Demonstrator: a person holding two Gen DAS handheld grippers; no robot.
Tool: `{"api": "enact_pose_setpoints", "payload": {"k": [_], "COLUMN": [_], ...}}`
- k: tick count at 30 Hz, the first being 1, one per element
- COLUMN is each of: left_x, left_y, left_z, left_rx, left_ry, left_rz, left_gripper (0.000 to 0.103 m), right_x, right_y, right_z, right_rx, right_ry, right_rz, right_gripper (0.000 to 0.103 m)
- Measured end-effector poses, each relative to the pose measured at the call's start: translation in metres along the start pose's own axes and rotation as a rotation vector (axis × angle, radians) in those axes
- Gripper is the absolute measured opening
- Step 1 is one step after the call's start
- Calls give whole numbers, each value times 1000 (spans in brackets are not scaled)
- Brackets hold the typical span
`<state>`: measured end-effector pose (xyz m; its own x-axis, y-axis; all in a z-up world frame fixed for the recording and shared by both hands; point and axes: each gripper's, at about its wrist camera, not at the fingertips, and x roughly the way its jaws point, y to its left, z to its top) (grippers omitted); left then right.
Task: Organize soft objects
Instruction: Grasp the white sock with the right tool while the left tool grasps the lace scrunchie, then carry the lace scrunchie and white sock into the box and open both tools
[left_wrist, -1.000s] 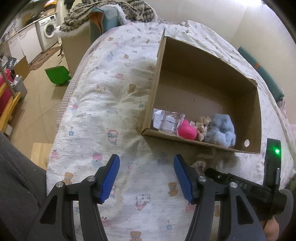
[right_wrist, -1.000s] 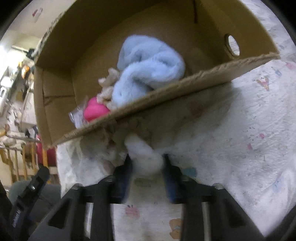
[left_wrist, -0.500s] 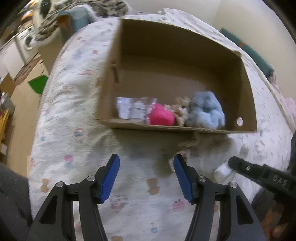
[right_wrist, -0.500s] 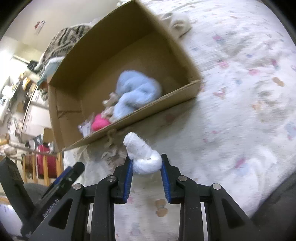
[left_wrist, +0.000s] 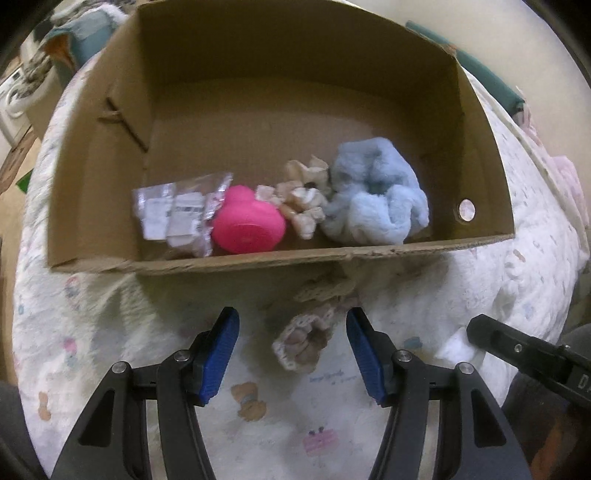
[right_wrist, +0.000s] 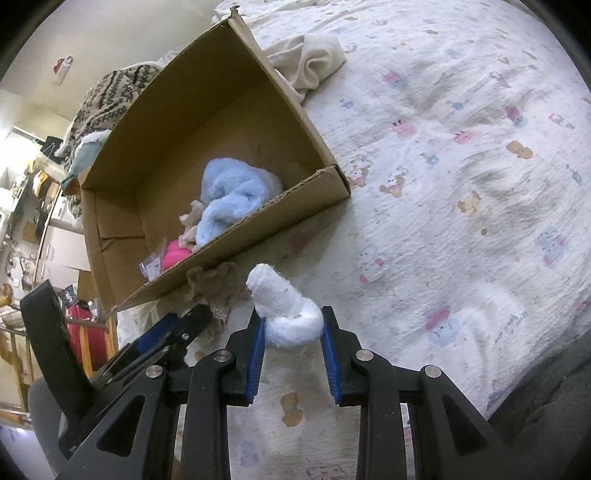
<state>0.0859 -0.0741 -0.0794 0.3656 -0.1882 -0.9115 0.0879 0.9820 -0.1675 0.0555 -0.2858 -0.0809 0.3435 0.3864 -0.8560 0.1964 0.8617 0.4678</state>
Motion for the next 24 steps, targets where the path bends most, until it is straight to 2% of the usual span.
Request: {"api": "enact_pose_setpoints", "payload": {"k": [2,4,6,10,24], "left_x": [6,12,14,9,-20], "left_y": [-2,-2,-1,-3,23], "left_z": [0,1,0,-2,-30], "left_rx": [10,13,13,31,-18], "left_ry": [16,41,57,49,43], "left_rz": [-10,-19,-42,-42,26], "left_gripper": [39,17,10,8,7], "right_x": [1,3,5,7,5], "right_y": [1,3,7,10,17], "right_z": [0,0,1,1,-1], "right_rx": [1,-6,-13,-22,-59], "right_ry": [1,4,5,6,-1], "right_rz": [-2,-5,-7,-11,-4], "right_gripper": [31,31,31,31,31]}}
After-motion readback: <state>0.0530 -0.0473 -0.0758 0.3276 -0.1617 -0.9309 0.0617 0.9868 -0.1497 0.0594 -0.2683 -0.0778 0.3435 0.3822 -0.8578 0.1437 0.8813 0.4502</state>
